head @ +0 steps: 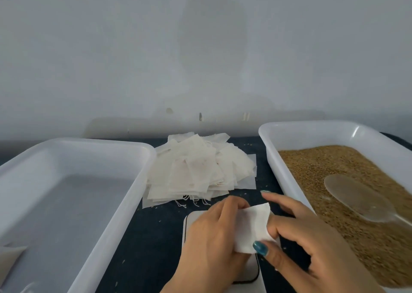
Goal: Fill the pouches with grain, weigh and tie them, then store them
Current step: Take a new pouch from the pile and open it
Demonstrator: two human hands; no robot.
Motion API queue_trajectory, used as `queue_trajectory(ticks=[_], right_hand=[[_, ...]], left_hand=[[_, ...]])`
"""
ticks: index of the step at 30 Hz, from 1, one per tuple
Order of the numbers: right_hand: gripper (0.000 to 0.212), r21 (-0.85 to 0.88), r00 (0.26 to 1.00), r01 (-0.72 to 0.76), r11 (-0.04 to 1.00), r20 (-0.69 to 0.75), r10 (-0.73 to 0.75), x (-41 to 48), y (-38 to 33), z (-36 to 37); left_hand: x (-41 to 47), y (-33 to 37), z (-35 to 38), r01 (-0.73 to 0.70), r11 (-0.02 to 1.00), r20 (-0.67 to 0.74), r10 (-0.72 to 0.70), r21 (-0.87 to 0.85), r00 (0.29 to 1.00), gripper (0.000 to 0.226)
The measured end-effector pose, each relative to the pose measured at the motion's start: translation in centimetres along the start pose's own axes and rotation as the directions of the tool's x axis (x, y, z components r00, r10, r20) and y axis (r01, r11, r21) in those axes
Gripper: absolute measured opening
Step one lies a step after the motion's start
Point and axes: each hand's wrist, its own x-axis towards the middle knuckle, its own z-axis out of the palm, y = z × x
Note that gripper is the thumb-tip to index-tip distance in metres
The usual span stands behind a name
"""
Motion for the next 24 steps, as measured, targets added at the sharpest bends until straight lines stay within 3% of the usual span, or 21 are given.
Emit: queue_trajectory(ticks=[4, 11, 15, 20, 24], right_hand=[[0.026, -0.105, 0.992, 0.127, 0.986, -0.007, -0.129, -0.3, 0.6, -0.5], [0.036, -0.093, 0.996, 0.066, 0.994, 0.065, -0.06, -1.3, 1.1, -0.9], [0.032, -0.014, 0.991, 0.114, 0.993, 0.066, -0.113, -1.7, 1.1, -0.8], [0.027, 0.054, 0.998, -0.04, 0.998, -0.038, 0.042, -2.6, 2.9, -3.4], [0.016, -0.074, 0.962, -0.232, 0.97, -0.168, 0.217, -3.6, 6.0, -6.9]], left_hand=[[-0.1, -0.1, 0.4, -0.004, 0.999, 0.12, 0.009, -0.047, 0.993, 0.046], [-0.4, 0.9, 0.3, -0.015, 0.995, 0.142, 0.03, -0.101, 0.989, 0.046], [-0.4, 0.6, 0.1, 0.024, 0.993, 0.216, 0.002, -0.119, 0.976, 0.038], [-0.4, 0.1, -0.5, 0.094, 0.99, 0.191, -0.072, -0.109, 0.979, 0.034], [-0.5, -0.2, -0.8, 0.12, 0.987, 0.179, -0.1, -0.104, 0.979, 0.035]])
